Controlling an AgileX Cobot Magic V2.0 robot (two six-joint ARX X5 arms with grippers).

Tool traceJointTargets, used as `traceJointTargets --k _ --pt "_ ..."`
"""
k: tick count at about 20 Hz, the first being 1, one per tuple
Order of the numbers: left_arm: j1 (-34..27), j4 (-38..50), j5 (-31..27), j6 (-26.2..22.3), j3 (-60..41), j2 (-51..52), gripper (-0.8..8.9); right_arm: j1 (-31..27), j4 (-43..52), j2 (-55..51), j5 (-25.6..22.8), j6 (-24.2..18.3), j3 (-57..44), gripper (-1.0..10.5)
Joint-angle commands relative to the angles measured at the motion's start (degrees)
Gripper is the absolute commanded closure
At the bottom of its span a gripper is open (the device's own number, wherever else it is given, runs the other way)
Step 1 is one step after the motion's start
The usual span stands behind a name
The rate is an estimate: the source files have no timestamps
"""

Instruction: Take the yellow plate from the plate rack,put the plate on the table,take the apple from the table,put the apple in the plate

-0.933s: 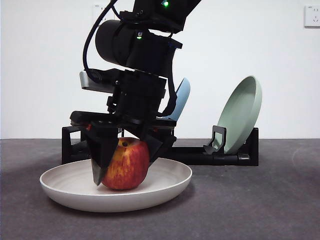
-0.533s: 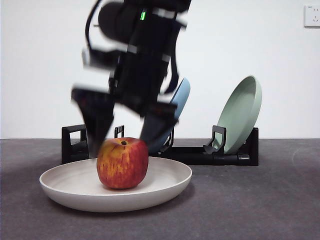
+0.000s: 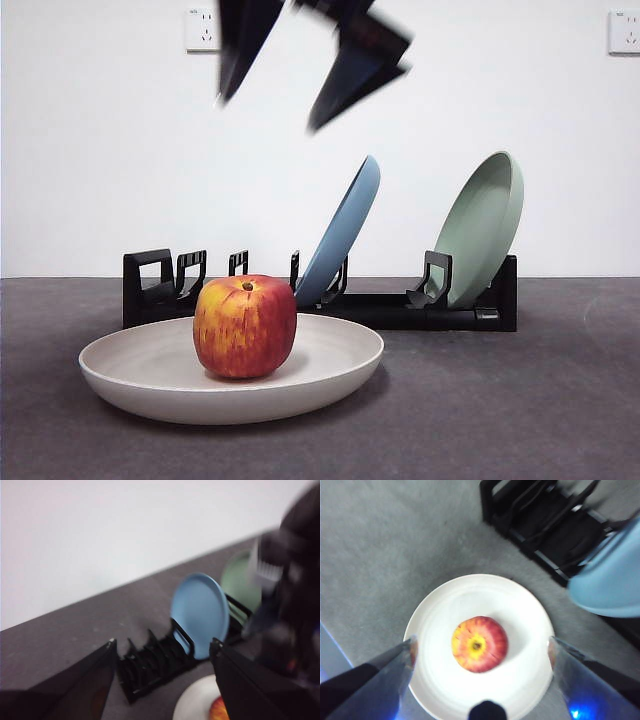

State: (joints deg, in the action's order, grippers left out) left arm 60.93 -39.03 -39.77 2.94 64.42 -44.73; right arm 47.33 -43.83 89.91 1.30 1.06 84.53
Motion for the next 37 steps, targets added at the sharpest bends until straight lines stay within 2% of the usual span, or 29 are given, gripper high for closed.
traceJointTargets --k 1,2,3,4,5,7,11,13,15,19,23,25,28,31,35,37 --pt "0.1 1.6 1.7 -3.7 -0.2 -4.5 5.17 -1.7 -2.4 -3.7 -0.2 0.3 0.1 5.1" --pt "0.1 2.0 2.4 -4.8 -0.2 -6.1 5.61 -2.4 -3.3 -4.8 -0.2 0.3 0.1 5.1" --pt "0.1 2.3 4.0 -6.9 -0.2 -8.7 6.85 -3.5 -5.5 -6.9 -0.3 0.2 0.1 5.2" --pt "0.0 2.5 5.2 -8.3 -0.2 -10.6 7.93 -4.5 -7.3 -8.5 -0.3 -0.1 0.1 5.7" --pt "0.0 2.8 6.7 -9.4 -0.2 -12.6 8.22 -5.6 -9.8 -10.3 -0.4 -1.1 0.1 7.2" --pt "-0.6 3.0 10.9 -11.8 -0.2 -15.3 8.23 -7.8 -14.2 -13.2 -0.4 -2.8 0.1 9.6" --pt "-5.6 1.4 26.5 -20.5 -0.2 -17.5 8.23 -12.6 -19.5 -17.9 -0.3 -3.5 0.1 9.6" --pt "-9.2 -0.5 32.1 -22.7 -0.2 -17.5 8.22 -15.0 -19.7 -20.1 -0.4 -3.6 0.1 9.6" --pt "-14.1 -0.6 34.3 -21.0 -0.2 -17.5 8.22 -17.6 -18.3 -22.2 -0.3 -4.2 0.1 9.6" --pt "-25.2 3.5 39.2 -13.7 -0.9 -17.5 8.22 -21.7 -11.7 -26.8 -0.2 -4.2 -1.5 9.6" --pt "-30.3 11.6 39.9 -9.6 -6.8 -15.4 8.22 -23.4 -2.4 -32.0 -0.2 -4.1 -9.8 9.6" --pt "-31.1 15.5 39.8 -7.2 -11.6 -13.3 8.22 -23.4 1.7 -34.4 -0.2 -3.3 -15.9 9.6" --pt "-31.2 22.5 39.2 -3.6 -19.5 -9.1 8.22 -23.2 9.9 -38.5 -0.2 0.6 -27.5 9.6" --pt "-31.1 27.6 35.1 -0.2 -27.2 -3.7 8.22 -23.2 18.5 -42.6 -0.2 3.5 -39.6 9.6" --pt "-30.9 29.1 32.2 3.1 -35.0 4.3 8.22 -23.0 28.8 -48.0 -0.2 7.5 -53.6 9.6" --pt "-30.9 29.4 31.4 4.7 -38.0 7.7 8.22 -22.4 31.9 -49.9 -0.2 8.2 -58.2 9.6"
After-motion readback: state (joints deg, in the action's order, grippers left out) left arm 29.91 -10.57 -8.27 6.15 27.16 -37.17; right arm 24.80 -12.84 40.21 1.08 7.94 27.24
